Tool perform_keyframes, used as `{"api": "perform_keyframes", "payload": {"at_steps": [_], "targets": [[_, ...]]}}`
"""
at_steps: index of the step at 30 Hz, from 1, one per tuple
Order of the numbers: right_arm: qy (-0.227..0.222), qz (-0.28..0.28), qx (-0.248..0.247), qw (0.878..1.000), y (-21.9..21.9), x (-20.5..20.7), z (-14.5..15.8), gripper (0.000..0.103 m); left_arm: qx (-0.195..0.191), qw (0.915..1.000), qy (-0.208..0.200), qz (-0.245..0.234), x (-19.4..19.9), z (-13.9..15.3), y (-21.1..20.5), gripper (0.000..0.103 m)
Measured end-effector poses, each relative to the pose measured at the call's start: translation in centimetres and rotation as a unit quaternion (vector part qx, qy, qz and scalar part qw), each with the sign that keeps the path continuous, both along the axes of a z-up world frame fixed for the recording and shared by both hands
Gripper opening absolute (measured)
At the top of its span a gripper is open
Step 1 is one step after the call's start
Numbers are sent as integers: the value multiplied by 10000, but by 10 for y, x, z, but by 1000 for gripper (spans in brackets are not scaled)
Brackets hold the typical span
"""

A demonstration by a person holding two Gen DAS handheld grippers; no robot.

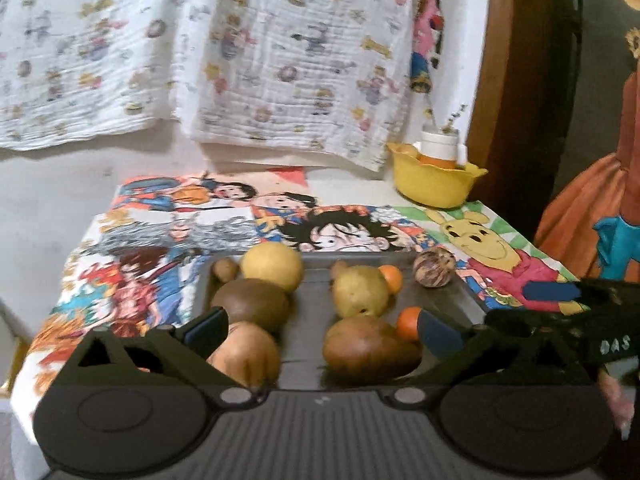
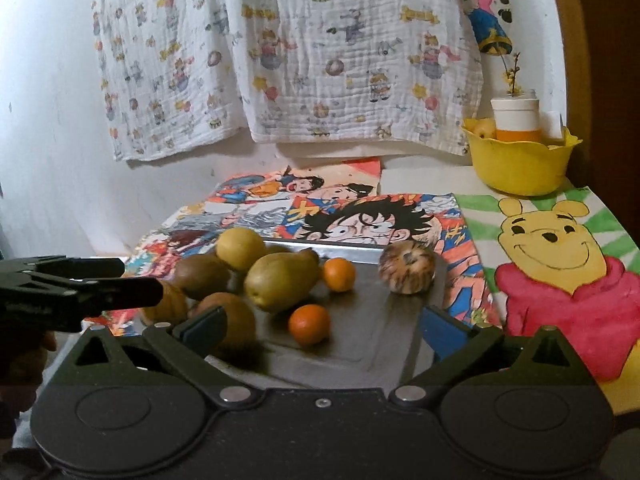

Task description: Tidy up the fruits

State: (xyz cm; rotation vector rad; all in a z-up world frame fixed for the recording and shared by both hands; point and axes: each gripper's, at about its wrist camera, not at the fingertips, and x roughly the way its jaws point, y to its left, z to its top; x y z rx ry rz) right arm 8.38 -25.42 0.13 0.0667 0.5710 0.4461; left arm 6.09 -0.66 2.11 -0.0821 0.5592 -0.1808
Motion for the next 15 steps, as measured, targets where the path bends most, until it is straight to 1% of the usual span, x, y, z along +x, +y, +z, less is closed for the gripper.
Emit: {"api": "perform_keyframes", "payload": {"at_steps": [6,10,12,15], "targets": [[-100,-281,235,9993,-1,-30,-2,102,57,9991,-85,418,-30,-2,6,103],[37,-296,344,9990,-2,-43,-8,102,208,9977,-125,628,-49,-7,6,103],[50,-178,307,9994,1,-50,-11,102,290,9970,-144,699,-58,-10,4,103],[-79,-73,134,9999,7,-60,-14,102,386,9970,-130,664,-67,-14,-1,103]]}}
